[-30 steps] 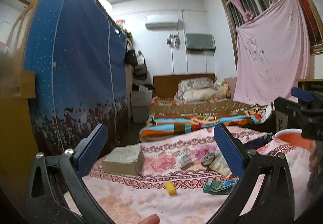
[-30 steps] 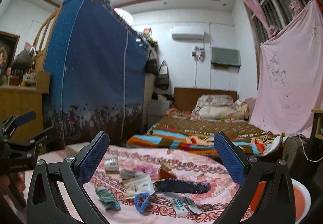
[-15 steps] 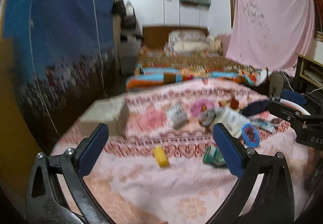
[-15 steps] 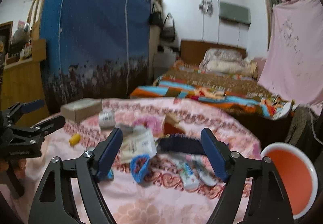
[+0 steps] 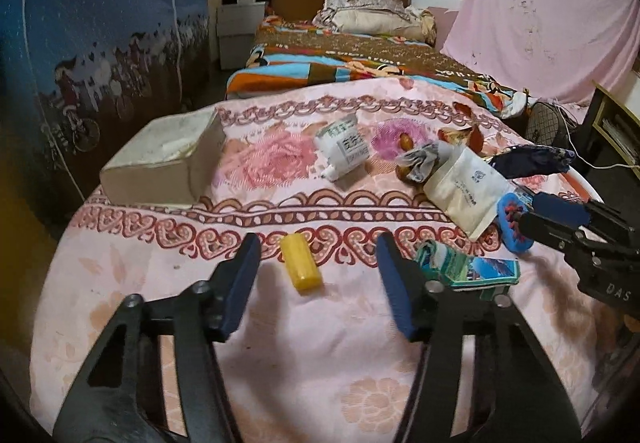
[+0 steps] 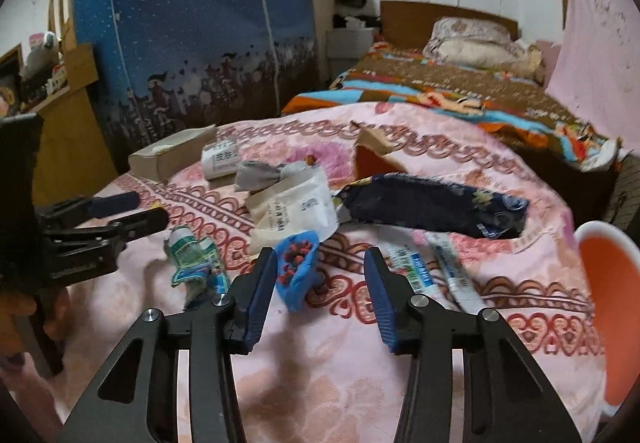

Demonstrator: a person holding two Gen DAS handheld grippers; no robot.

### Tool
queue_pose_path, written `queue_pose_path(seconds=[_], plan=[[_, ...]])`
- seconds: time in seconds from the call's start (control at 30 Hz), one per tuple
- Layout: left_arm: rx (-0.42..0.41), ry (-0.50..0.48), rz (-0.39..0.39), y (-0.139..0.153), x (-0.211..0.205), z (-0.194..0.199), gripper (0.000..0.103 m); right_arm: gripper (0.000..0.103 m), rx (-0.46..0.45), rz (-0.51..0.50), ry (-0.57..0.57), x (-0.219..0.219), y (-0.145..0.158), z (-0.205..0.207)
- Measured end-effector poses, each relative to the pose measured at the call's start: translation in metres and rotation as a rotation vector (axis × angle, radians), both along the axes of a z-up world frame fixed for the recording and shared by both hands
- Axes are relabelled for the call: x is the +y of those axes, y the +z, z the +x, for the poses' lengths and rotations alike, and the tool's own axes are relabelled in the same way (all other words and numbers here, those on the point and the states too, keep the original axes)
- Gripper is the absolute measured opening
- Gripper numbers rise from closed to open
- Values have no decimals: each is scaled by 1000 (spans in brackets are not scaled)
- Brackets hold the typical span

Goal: Collect trash
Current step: 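Grasp the yellow cylinder with the left tool while the right tool grasps the blue clip, then carry both items over the orange basin and open both tools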

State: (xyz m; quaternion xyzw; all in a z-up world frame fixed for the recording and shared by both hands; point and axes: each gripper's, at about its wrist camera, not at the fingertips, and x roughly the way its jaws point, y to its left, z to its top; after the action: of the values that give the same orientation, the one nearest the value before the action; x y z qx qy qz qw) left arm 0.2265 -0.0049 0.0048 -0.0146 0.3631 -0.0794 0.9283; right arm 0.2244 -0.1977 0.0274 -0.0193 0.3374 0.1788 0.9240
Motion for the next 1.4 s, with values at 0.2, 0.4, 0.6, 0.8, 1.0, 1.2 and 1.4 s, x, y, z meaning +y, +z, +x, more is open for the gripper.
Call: queue_pose_path(seconds=[0.2, 0.4, 0.6, 0.8, 1.0, 1.2, 1.4], plan=[[61, 15, -49, -7, 6, 7, 18, 43, 73, 9, 56, 6, -8, 7], [89, 43, -71, -8, 9, 8, 0, 27, 118, 7, 65, 9, -12, 14], [34, 51, -68, 2, 5, -1, 0, 26, 73, 31, 73, 6, -6, 6], [-155, -12, -113, 32, -13, -24, 0, 26, -73, 126, 70, -13, 14, -16], [-384, -131, -113, 72, -55, -47, 0, 26, -293, 187, -18, -42, 47, -37], [-541, -263, -150, 102, -96, -56, 0, 27, -500, 161, -197, -84, 74, -55], [-555, -402, -194, 114, -141, -42, 0, 28, -588, 125, -383, -129, 81, -63]])
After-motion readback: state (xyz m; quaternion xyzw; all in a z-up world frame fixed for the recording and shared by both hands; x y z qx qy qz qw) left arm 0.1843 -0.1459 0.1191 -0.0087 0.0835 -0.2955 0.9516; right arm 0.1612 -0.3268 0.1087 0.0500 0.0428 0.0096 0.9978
